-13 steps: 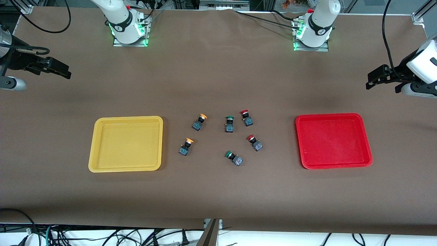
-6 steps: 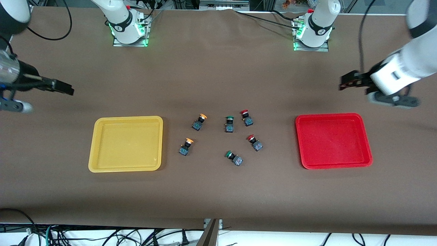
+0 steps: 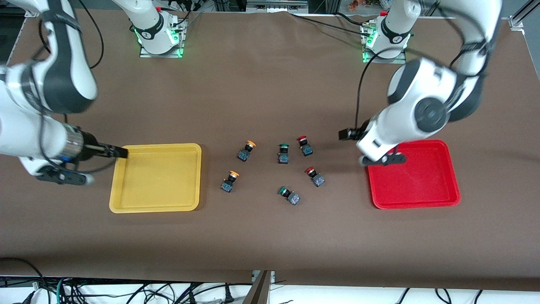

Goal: Place red and yellow buttons in trays
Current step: 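Grasp a red button with the left gripper while the right gripper grasps yellow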

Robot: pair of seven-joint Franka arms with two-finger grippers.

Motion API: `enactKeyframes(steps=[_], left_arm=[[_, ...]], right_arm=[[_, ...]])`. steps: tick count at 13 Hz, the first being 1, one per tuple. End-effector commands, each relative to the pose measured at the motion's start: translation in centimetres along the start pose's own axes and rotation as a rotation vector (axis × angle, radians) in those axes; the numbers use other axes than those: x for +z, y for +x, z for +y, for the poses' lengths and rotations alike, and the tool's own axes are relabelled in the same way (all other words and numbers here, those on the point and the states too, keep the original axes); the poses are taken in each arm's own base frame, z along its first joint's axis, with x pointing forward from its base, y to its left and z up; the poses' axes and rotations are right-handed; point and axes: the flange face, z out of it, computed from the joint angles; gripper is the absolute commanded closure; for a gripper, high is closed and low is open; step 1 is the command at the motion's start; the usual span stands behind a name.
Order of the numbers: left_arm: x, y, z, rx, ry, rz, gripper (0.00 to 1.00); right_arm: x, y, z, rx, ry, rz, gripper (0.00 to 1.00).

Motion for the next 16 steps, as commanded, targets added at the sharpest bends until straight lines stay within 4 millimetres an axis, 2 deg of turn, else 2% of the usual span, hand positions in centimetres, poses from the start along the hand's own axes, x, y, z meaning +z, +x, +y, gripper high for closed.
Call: enactKeyframes(steps=[1, 2, 4, 7, 9, 11, 13, 14, 16], left_arm=[[4.8, 4.9, 2.3, -0.159, -0.081, 0.042, 0.00], [6.3, 5.7, 3.0, -0.197, -0.106, 0.077, 0.00], [8.8, 6.3, 4.3, -0.255, -0.145, 0.126, 0.00], [13.2, 6.6, 5.2, -0.321, -0.139, 0.119, 0.00], [13.7, 6.7, 5.5, -0.318, -0.154, 0.141, 0.00], [14.8, 6.5, 5.7, -0.314, -0.142, 0.131, 0.00], [14.9, 6.4, 5.9, -0.309, -0.139, 0.130, 0.60], [15.1, 6.3, 5.8, -0.310, -0.136, 0.127, 0.78], [15.1, 6.3, 5.7, -0.311, -0.135, 0.126, 0.92]], right_arm=[[5.2, 0.7, -6.9, 0.132, 0.022, 0.045, 0.00], [6.7, 0.4, -9.5, 0.188, 0.032, 0.067, 0.00], [9.0, -0.4, -13.1, 0.276, 0.044, 0.083, 0.00], [12.0, -3.6, -19.3, 0.339, 0.025, 0.056, 0.00], [14.3, -6.4, -23.5, 0.372, 0.012, 0.048, 0.00], [16.4, -8.3, -26.5, 0.406, 0.029, 0.064, 0.00], [18.4, -10.0, -28.9, 0.423, 0.034, 0.068, 0.00], [19.5, -10.6, -29.4, 0.417, 0.029, 0.064, 0.00], [21.7, -12.1, -30.2, 0.415, 0.058, 0.056, 0.00]])
